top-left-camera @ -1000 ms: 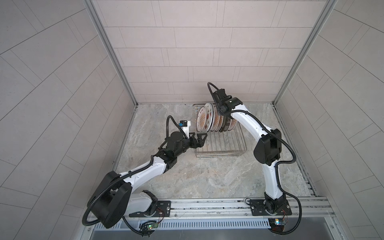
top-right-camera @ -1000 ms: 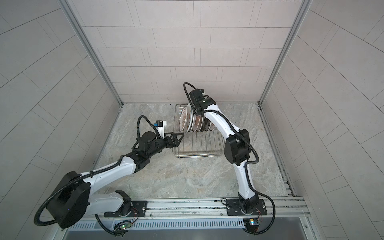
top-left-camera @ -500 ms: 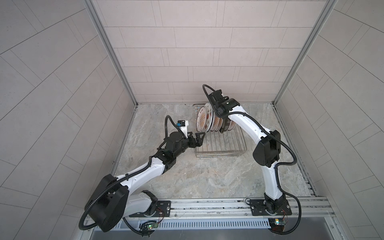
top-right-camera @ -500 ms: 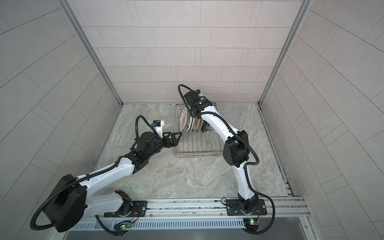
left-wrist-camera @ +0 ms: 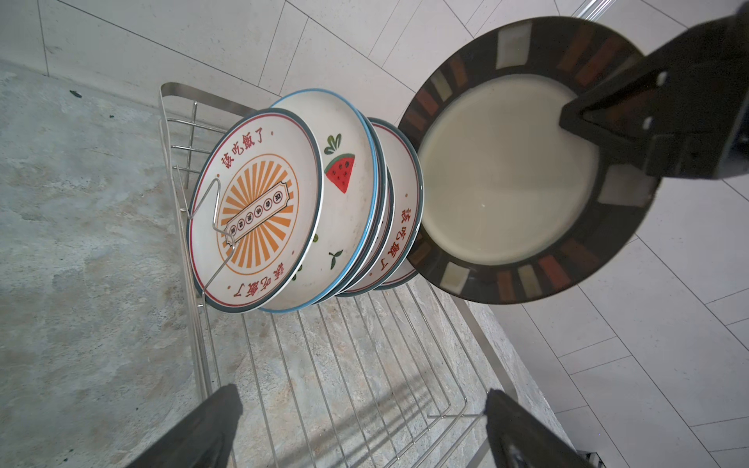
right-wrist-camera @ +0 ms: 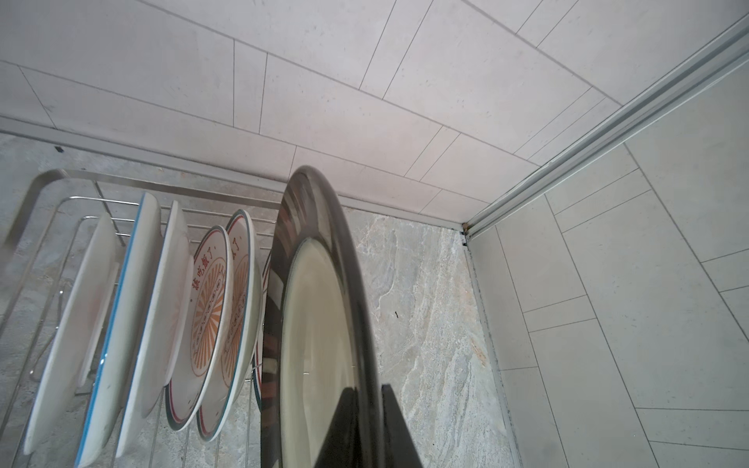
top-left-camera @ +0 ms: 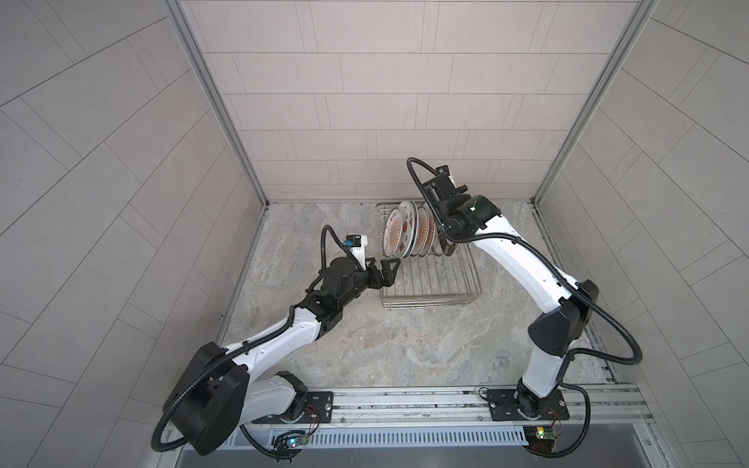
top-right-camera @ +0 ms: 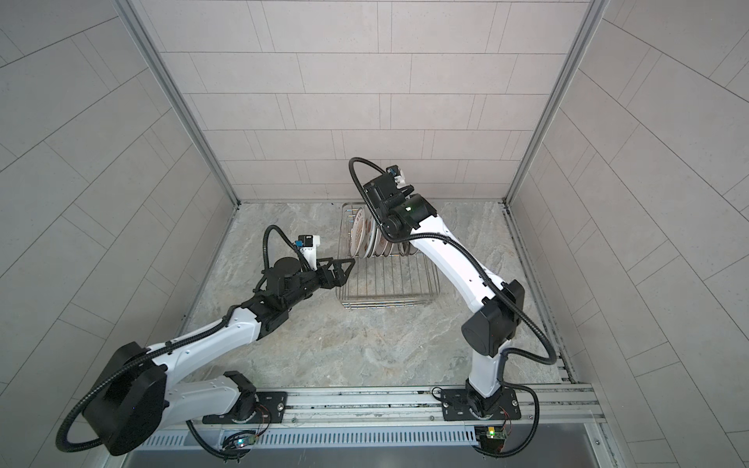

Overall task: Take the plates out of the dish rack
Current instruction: 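Grasp the dark-rimmed plate's top edge with right gripper while left waits, then lift the dark-rimmed plate out of the rack toward the left gripper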

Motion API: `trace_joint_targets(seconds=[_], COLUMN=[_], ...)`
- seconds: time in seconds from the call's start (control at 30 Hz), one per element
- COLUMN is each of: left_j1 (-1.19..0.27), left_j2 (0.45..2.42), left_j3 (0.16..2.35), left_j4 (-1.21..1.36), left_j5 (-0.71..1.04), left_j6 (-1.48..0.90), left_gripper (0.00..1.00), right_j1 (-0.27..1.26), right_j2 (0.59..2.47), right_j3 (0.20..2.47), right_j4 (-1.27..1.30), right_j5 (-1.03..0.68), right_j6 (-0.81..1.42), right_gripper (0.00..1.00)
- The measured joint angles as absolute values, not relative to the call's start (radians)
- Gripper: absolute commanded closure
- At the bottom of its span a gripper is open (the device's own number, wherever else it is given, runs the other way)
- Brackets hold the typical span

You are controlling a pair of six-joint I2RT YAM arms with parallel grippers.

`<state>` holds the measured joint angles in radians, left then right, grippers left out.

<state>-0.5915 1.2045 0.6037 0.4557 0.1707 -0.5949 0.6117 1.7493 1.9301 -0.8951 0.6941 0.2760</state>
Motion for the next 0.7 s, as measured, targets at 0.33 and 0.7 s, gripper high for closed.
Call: trace_joint_targets(seconds=[0.33,0.7], left_j1=[-0.591,-0.591], left_j2=[1.175,1.134], left_j3=[0.604,0.603], left_j4=[0.447,0.435], left_j5=[0.176,0.228], left_j6=[-0.598,-0.61], left_gripper=[0.0,0.0], right_j1=[0.714,0.608], right_j2=[1.368,0.941], right_j3=[1.533,1.095], right_j4=[-0.736,-0.505], right_j5=[0.702,0.4], right_j6=[0.249,0.289], right_gripper=[0.99,0.99])
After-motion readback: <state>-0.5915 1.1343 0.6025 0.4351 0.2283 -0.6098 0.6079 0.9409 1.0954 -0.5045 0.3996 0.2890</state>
